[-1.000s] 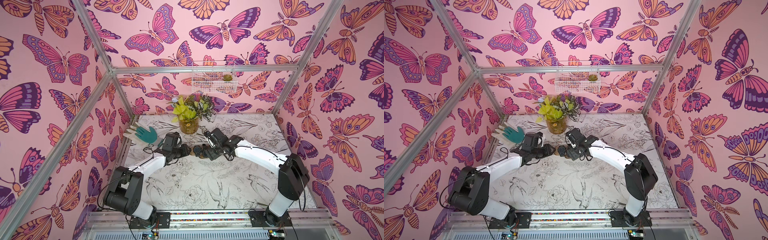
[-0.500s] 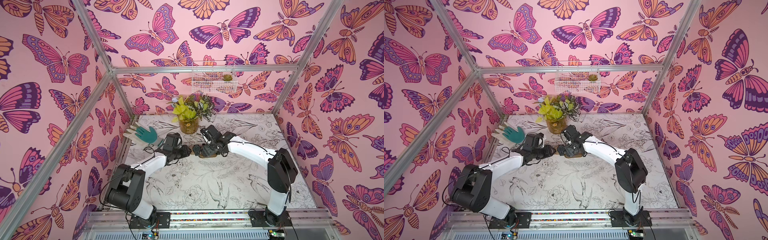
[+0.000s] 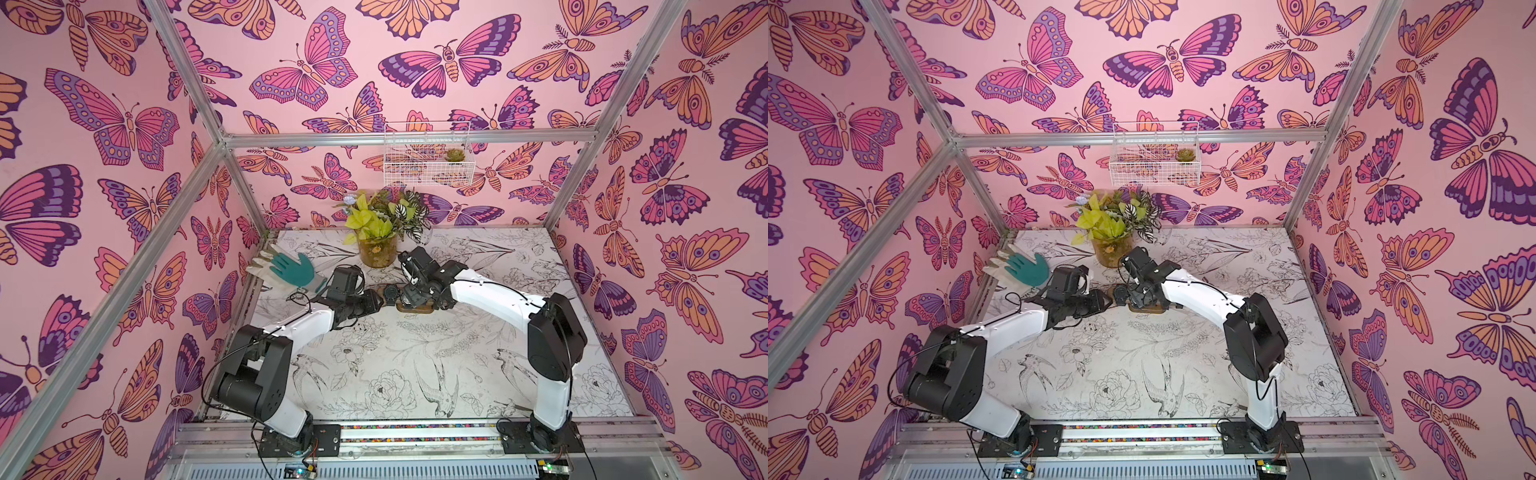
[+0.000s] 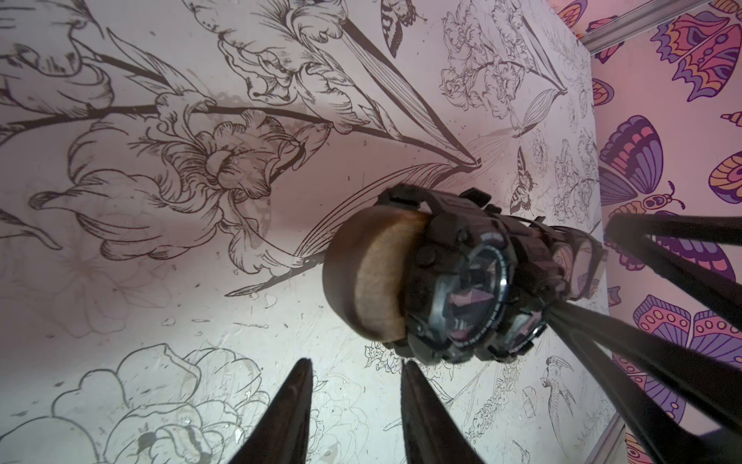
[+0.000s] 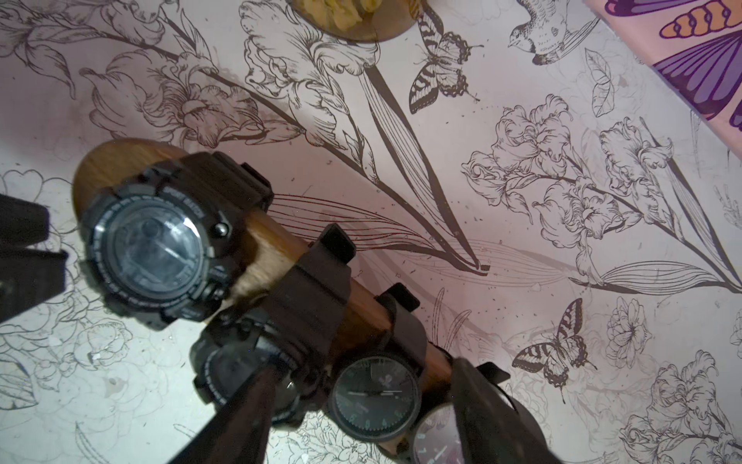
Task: Place watch on stand
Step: Adjust the watch on the stand, then reset both arms
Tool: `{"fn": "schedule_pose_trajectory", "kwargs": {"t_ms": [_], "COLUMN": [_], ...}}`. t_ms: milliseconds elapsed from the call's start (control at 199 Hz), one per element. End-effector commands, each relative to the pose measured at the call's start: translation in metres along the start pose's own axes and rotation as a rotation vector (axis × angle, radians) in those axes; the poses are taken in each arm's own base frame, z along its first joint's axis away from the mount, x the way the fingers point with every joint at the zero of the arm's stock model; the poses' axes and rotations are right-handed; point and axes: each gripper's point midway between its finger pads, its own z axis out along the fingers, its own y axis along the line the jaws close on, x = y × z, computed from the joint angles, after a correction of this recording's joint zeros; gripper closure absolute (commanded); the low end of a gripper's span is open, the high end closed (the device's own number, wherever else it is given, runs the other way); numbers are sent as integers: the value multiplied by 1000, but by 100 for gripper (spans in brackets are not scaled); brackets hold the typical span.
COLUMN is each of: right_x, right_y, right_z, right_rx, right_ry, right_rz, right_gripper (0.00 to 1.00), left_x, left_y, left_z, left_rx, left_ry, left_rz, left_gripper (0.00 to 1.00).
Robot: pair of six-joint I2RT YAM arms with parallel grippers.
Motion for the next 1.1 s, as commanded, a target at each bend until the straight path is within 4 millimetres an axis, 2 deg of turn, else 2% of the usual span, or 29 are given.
{"fn": "schedule_pose_trajectory", "kwargs": {"t_ms": [0,186,452,552,738,833,894,899,924,969,1049,1059,1074,1094], "right_x": [-9,-11,-18,-17,-16,-7,3,3,6,16,35,37,41,48], "right_y": [-6,-8,-7,-6,-14,-32,-51,-51,-64,-81,-116,-118,-126,-136], "right_z": [1,8,-3,-15,-59,-77,-84,-84,-95,-99,-104,-103,-104,-104], "right_rx": [29,45,21,-5,-48,-37,-10,-10,12,53,118,120,133,146], "right_ry": [-18,-10,-30,-39,-120,-153,-166,-166,-192,-208,-227,-227,-230,-230], "right_rz": [10,17,28,36,77,128,175,175,205,248,350,357,385,420], "right_gripper": [30,33,32,29,24,22,21,21,20,18,15,15,14,14], "left_x": [0,0,0,-1,-4,-6,-7,-9,-13,-16,-21,-22,-23,-25], "left_y": [-3,-2,-2,-2,6,16,27,24,25,32,49,51,54,59], "left_z": [2,1,-2,-8,-33,-51,-61,-66,-76,-87,-111,-114,-118,-124], "left_rx": [6,3,-1,-9,-70,-134,-196,-192,-208,-255,-357,-368,-390,-419], "left_ry": [13,10,3,-13,-96,-161,-199,-217,-252,-301,-400,-413,-432,-461], "left_rz": [22,26,32,39,64,78,81,85,89,91,89,90,93,98], "left_gripper": [61,61,60,59,51,46,43,43,43,39,20,16,3,0]}}
